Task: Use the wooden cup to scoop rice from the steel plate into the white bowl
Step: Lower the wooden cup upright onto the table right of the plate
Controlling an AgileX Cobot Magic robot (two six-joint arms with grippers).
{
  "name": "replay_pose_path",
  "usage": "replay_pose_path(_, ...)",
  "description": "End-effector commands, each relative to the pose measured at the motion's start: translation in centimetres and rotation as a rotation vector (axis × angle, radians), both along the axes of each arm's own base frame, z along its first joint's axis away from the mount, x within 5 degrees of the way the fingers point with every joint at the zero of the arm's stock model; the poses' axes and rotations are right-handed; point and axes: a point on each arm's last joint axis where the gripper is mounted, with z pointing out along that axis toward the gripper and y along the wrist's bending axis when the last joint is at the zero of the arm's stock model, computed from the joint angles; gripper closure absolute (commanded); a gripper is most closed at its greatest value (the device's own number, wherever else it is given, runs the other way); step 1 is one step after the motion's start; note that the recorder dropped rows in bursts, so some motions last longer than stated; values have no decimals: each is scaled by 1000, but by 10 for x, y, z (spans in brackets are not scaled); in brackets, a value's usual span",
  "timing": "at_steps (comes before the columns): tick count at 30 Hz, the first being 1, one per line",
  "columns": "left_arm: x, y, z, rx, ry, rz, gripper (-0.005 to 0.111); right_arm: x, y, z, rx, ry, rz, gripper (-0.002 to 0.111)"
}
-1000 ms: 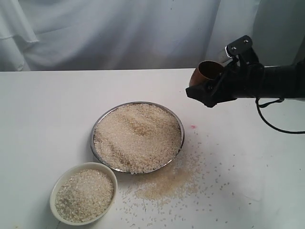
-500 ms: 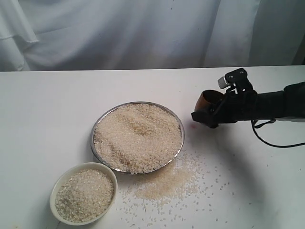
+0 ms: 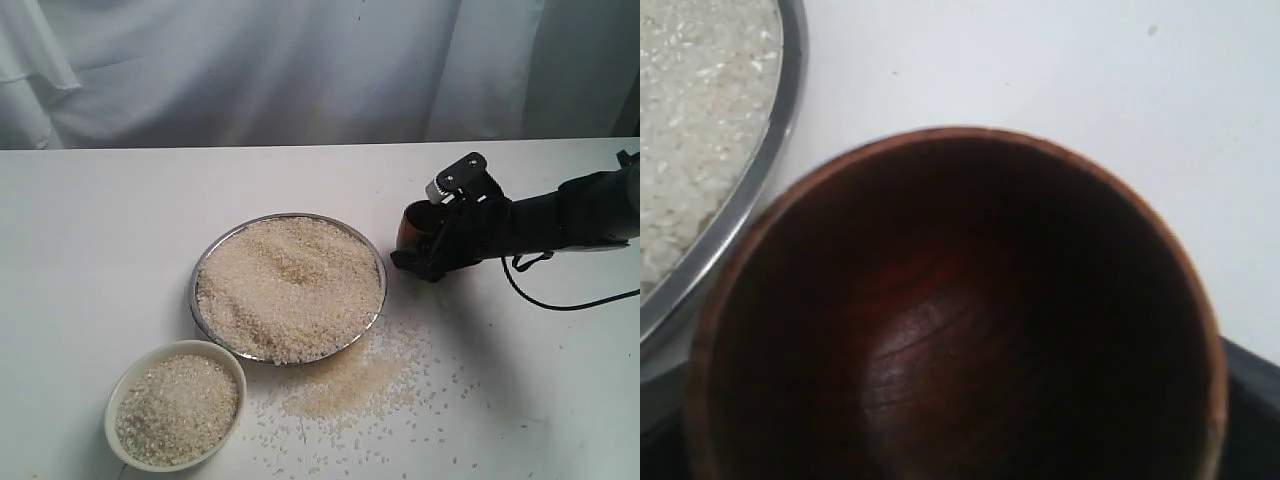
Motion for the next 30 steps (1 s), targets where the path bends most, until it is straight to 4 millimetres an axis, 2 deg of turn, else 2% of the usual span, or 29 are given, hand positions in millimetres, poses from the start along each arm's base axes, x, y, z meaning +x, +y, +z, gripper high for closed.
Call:
replay_pose_path(1,0,0,0,-2,-13,2,107,-7,12,-7,-93,-14,62,108)
replay_pose_path(16,0,0,0,-2,-13,2,107,-12,23,-4,-40,0,107,108)
replay_pose_path(30,0,0,0,-2,-13,2,107,-13,24,-4,-2,53,64,108)
